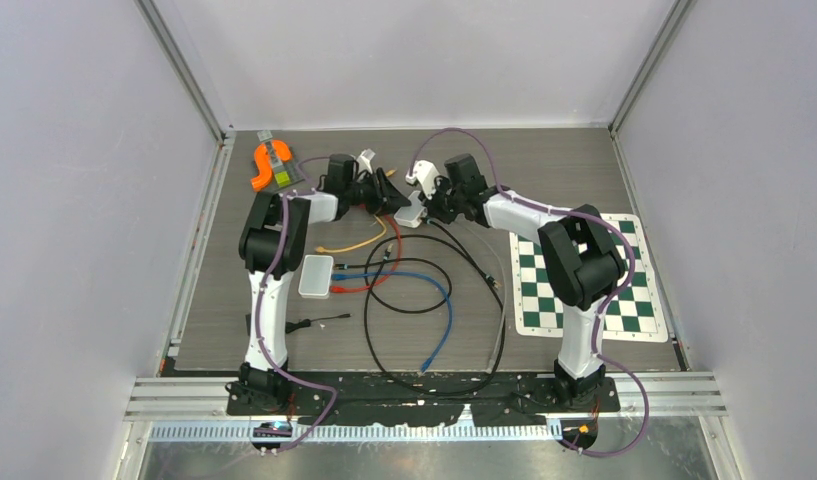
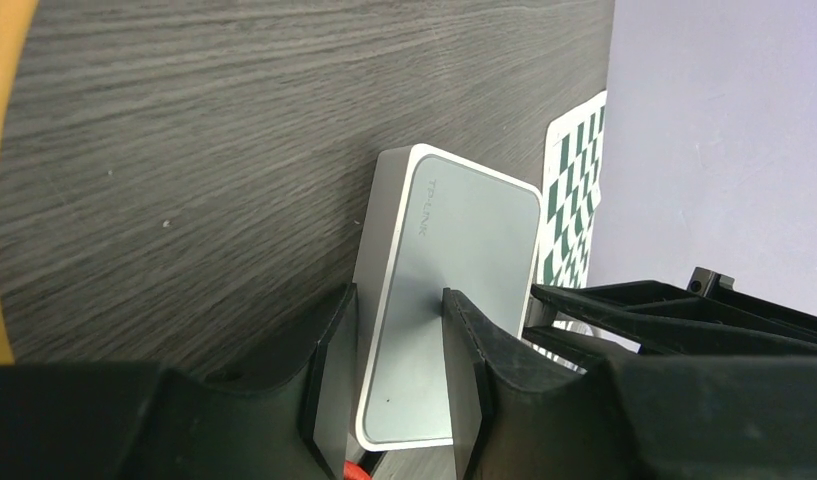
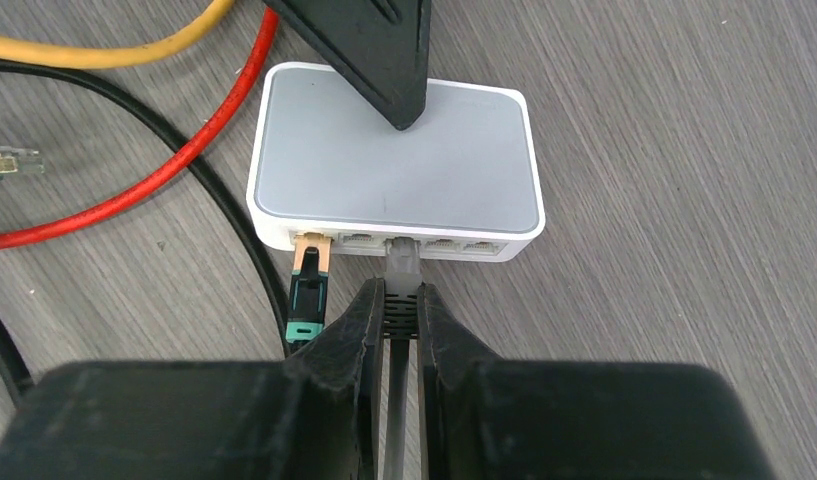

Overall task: Insert the plug into the switch port
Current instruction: Insert the connector into the switch port.

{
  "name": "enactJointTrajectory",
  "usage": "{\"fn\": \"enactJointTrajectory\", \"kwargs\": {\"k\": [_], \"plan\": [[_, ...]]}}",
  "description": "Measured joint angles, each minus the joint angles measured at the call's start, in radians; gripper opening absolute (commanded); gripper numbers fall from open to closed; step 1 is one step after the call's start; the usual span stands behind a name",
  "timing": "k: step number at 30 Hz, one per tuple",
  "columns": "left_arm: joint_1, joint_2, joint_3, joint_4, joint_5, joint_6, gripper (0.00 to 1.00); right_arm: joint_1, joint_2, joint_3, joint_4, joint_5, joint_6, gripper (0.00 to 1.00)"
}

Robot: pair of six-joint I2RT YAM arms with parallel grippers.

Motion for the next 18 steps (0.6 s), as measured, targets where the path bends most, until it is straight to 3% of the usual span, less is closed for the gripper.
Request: {"fn": "enactJointTrajectory", "kwargs": {"k": [3, 8, 18], "plan": [[0.0, -0.001, 0.052, -0.103, -0.006, 0.061, 0.43, -0.011, -0.008, -0.046, 0.068, -0.013, 0.021, 0.05], [0.0, -0.002, 0.216, -0.406, -0.021, 0.238, 0.47, -0.032, -0.011, -0.13, 0.219, -0.068, 0.077, 0.05], [0.0, -0.07, 0.278, -0.527, 0.052, 0.283, 0.57, -0.064, -0.033, -0.269, 0.424, -0.089, 0.185, 0.05]]}}
